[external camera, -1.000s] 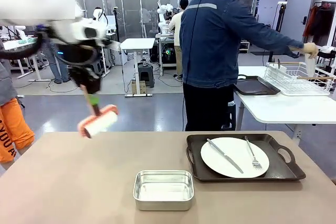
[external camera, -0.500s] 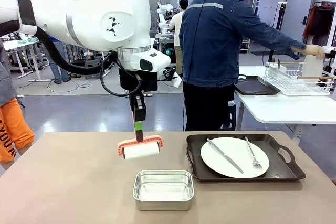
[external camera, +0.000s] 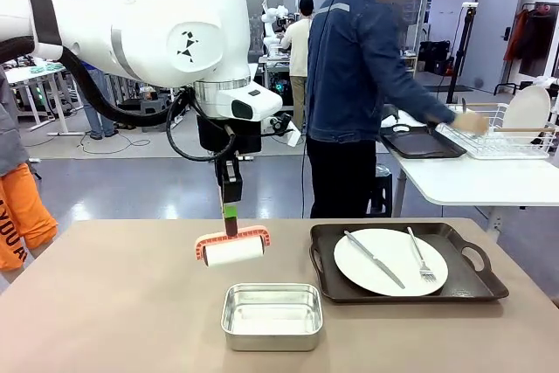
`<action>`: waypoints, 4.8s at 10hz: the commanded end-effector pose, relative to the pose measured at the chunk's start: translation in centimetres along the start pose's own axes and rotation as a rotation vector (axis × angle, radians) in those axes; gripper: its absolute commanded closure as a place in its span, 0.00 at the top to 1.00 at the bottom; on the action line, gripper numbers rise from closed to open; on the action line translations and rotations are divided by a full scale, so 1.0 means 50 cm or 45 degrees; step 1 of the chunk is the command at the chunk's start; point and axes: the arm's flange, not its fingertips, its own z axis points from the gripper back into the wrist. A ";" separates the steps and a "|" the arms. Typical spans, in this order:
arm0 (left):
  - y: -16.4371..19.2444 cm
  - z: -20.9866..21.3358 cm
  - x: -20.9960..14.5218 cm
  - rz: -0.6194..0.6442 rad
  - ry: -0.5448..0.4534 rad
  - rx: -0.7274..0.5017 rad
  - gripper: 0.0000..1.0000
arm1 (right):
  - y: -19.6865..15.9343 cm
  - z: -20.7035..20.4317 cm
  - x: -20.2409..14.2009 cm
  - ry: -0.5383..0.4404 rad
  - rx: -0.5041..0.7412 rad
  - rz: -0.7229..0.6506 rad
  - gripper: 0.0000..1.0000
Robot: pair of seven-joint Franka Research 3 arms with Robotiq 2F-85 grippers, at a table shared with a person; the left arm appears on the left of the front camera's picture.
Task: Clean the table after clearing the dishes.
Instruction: Place the Lint Roller back on top of the Airtight Container, then when the right (or left) Handle tray is removed, use the right hand (or left hand) to clean the right (or left) side of the table with the Lint Roller.
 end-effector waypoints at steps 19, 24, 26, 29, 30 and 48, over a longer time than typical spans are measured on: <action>0.167 -0.317 0.176 -0.387 0.049 -0.493 0.21 | 0.006 0.002 -0.001 -0.003 0.003 -0.001 1.00; 0.179 -0.306 0.173 -0.383 0.047 -0.447 0.80 | 0.006 0.002 -0.001 -0.003 0.003 -0.001 1.00; 0.182 -0.297 0.172 -0.368 0.049 -0.430 1.00 | 0.006 0.002 -0.001 -0.003 0.003 -0.001 1.00; 0.186 -0.264 0.162 -0.321 0.072 -0.367 0.93 | 0.006 0.002 -0.001 -0.003 0.003 -0.001 1.00; 0.185 -0.256 0.160 -0.316 0.068 -0.346 1.00 | 0.006 0.002 -0.001 -0.003 0.003 -0.001 1.00; 0.215 -0.194 0.142 -0.140 -0.042 -0.341 1.00 | 0.006 0.002 -0.001 -0.003 0.003 -0.001 1.00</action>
